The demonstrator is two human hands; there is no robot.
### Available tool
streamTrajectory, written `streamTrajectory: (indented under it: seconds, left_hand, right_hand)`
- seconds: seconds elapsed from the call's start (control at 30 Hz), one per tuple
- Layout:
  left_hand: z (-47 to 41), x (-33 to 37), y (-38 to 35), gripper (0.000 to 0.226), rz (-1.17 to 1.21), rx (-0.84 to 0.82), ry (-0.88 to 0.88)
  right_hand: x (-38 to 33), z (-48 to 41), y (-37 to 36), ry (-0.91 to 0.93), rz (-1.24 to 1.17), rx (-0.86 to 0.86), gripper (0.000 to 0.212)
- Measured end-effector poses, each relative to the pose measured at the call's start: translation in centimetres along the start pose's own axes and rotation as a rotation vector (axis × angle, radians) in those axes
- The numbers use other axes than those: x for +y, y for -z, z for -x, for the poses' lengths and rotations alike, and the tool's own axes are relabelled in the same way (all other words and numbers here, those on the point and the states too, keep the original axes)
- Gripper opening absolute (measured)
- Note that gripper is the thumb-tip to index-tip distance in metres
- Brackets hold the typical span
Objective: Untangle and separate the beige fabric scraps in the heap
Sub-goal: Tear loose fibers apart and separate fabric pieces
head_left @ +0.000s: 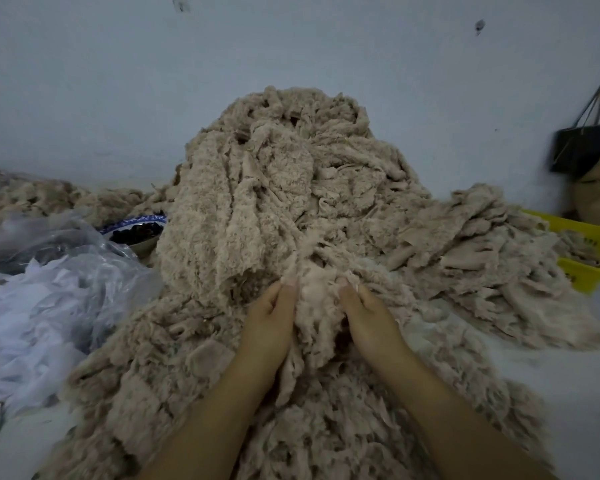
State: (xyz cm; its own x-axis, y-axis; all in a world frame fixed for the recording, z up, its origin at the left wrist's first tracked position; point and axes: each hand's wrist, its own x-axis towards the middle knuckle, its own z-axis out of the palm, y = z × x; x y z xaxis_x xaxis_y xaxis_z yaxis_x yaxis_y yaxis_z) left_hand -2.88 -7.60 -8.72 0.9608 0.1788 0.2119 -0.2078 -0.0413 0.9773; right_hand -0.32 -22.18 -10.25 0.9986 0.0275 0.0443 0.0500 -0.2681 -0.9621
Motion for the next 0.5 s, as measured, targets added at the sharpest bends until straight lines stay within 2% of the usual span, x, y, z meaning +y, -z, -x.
streamTrajectory:
  seconds: [0.07, 0.13, 0.23, 0.3, 0.37, 0.4, 0.5]
  left_hand:
    - [0.1, 0.6, 0.1, 0.030, 0.123, 0.000, 0.067]
    - [0.1, 0.7, 0.3, 0.030, 0.139, -0.041, 0.113]
    - [0.2, 0.5, 0.2, 0.029, 0.040, -0.121, 0.115]
    - [0.2, 0.0, 0.1, 0.028, -0.076, -0.199, 0.057]
    - [0.4, -0.2, -0.1, 0.023, -0.114, -0.274, 0.002]
    - [0.5, 0.0, -0.2, 0.022, -0.124, -0.298, -0.015]
    - [0.6, 0.4, -0.2, 0.024, -0.169, -0.362, -0.056]
  right_hand:
    - [-0.1, 0.0, -0.1, -0.042, -0.089, -0.029, 0.059]
    - [-0.3, 0.2, -0.2, -0.042, -0.181, -0.042, 0.065]
    - [-0.6, 0.4, -0.2, -0.012, -0.328, -0.106, 0.062]
    - [-0.8, 0.6, -0.2, 0.028, -0.302, -0.153, 0.060]
    - [-0.9, 0.6, -0.3, 0.036, -0.258, -0.142, 0.071]
    - [-0.9, 0.6, -0.3, 0.032, -0.257, -0.107, 0.069]
    - [-1.2, 0.6, -0.2, 0.015, -0.314, -0.030, 0.037]
